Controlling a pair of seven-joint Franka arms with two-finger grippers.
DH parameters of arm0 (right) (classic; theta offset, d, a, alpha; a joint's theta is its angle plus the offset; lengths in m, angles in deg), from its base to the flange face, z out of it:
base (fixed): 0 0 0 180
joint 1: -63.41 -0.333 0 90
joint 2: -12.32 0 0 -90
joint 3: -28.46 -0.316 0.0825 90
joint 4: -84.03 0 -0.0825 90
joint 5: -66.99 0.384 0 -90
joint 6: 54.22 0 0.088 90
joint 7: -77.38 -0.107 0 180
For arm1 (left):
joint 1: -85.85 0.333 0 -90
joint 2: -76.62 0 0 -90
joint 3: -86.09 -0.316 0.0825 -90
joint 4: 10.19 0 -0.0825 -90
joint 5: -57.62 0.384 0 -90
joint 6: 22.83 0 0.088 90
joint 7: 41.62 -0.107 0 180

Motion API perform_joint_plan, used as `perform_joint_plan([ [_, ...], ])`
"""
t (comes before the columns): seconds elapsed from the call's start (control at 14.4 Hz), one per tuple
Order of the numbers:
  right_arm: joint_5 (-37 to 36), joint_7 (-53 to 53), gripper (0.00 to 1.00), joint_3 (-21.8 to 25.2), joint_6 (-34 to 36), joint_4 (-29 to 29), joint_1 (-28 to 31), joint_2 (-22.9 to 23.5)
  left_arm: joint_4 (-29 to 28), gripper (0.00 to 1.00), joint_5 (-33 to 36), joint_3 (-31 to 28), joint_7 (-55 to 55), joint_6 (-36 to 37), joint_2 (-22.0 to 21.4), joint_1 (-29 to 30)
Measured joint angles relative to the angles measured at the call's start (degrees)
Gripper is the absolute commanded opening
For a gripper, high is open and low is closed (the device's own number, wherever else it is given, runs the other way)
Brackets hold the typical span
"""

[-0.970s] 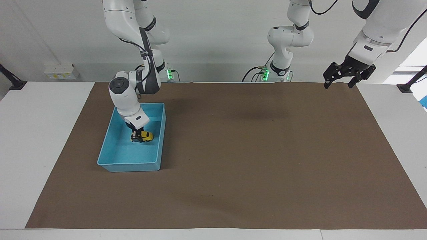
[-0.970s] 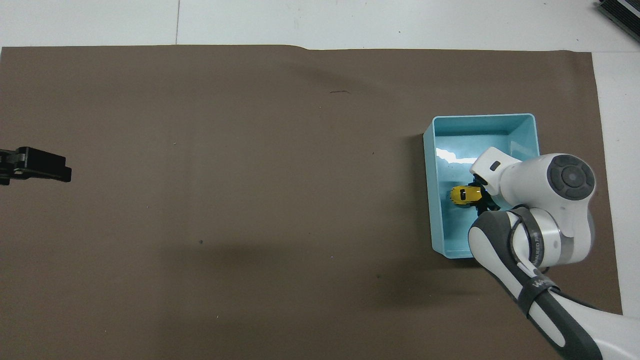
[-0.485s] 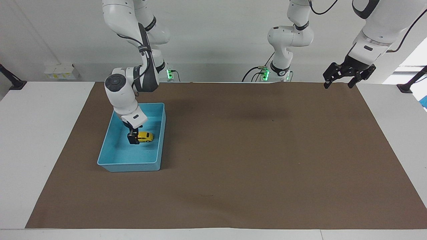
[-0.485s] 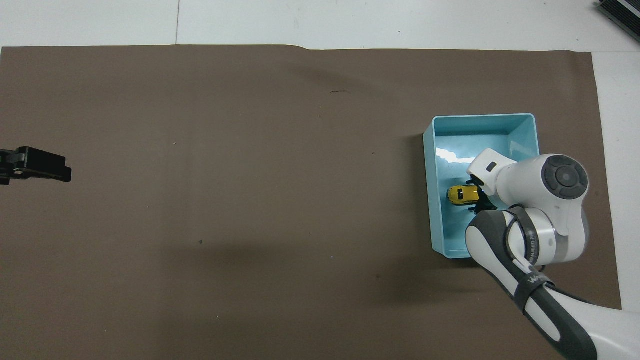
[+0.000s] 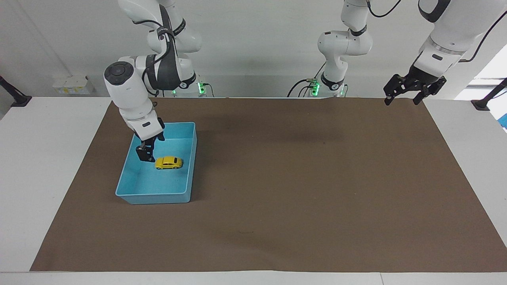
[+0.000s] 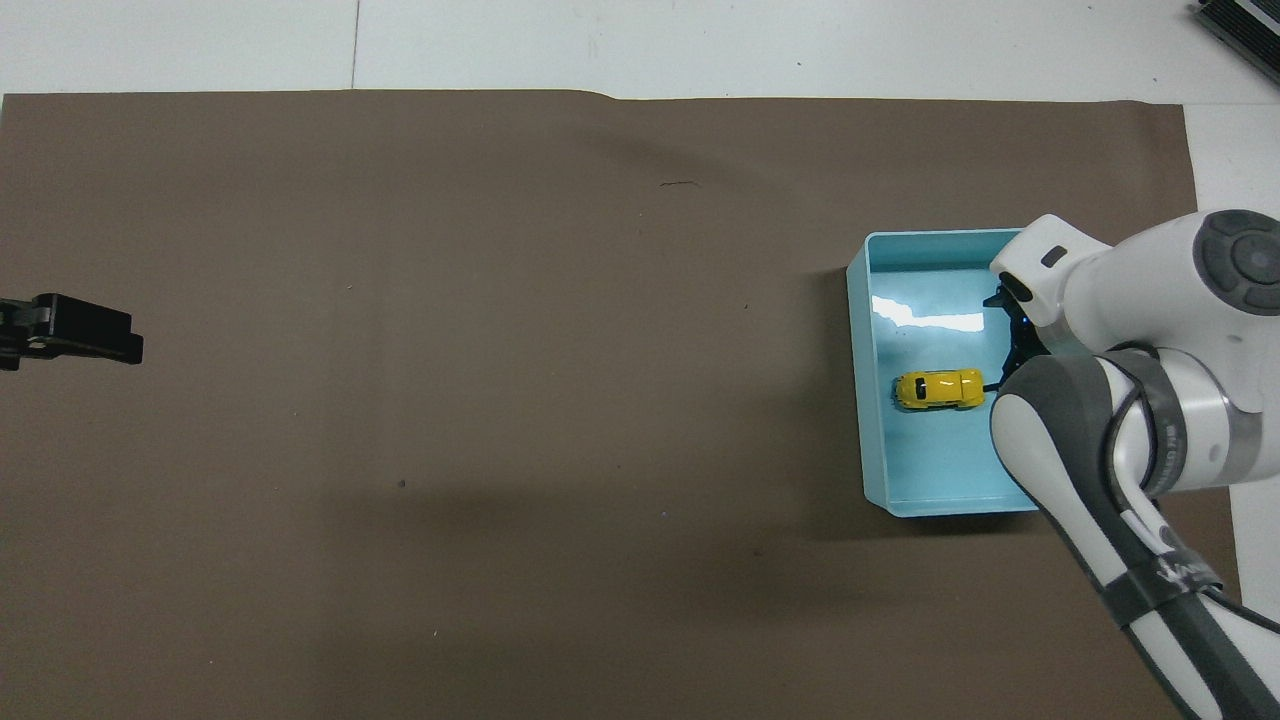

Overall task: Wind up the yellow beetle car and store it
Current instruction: 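Open the right gripper to release the car in the bin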

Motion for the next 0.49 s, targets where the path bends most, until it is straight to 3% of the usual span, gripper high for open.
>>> perform_joint_plan([
  [0.49,2.9,-30.2,1.0,-0.3,11.0,-3.1,-0.2,-8.0,0.0,1.0,0.0,0.0,0.0,0.0,0.0,0.0],
])
